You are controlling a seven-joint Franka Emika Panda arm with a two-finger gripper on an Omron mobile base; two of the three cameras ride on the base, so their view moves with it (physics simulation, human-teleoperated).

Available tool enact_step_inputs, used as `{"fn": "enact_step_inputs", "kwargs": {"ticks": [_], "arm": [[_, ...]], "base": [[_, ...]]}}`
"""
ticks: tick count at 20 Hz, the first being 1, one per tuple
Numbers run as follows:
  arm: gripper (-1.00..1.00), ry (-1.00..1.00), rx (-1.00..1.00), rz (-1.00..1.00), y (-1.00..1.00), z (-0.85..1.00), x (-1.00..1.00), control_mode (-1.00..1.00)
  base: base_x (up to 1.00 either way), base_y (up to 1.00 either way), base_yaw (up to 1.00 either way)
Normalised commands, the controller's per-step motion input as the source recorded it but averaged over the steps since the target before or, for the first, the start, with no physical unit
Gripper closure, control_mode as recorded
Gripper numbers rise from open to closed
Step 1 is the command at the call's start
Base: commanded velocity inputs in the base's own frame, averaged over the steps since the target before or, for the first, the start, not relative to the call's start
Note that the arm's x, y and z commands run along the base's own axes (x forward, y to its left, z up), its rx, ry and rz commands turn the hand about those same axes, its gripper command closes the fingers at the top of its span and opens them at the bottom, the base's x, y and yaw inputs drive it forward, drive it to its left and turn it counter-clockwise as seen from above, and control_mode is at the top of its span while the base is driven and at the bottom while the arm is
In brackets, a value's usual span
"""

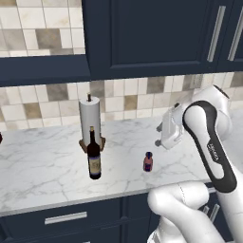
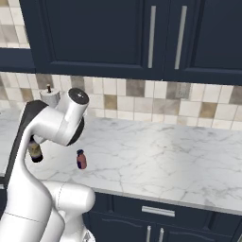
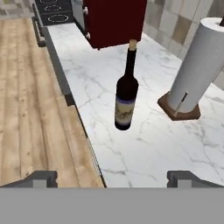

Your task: There is a wine glass and glass cup on the dining counter. Place the wine bottle next to the wine glass and the juice bottle next to the glass cup.

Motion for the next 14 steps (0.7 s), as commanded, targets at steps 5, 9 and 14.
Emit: {"fn": "enact_step_inputs", "kwargs": {"ticks": [5, 9, 14], "arm": [[-1.0, -0.39, -0.03, 0.17, 0.23, -0.08, -0.24, -1.0], [-1.0, -0.27, 0.0, 0.07, 0.17, -0.1, -0.15, -1.0], [-1.0, -0.17, 0.01, 0.08, 0.14, -0.1, -0.11, -1.0]], "base": [[0.0, 0.0, 0.0], [0.0, 0.0, 0.0], [0.0, 0.0, 0.0]]}}
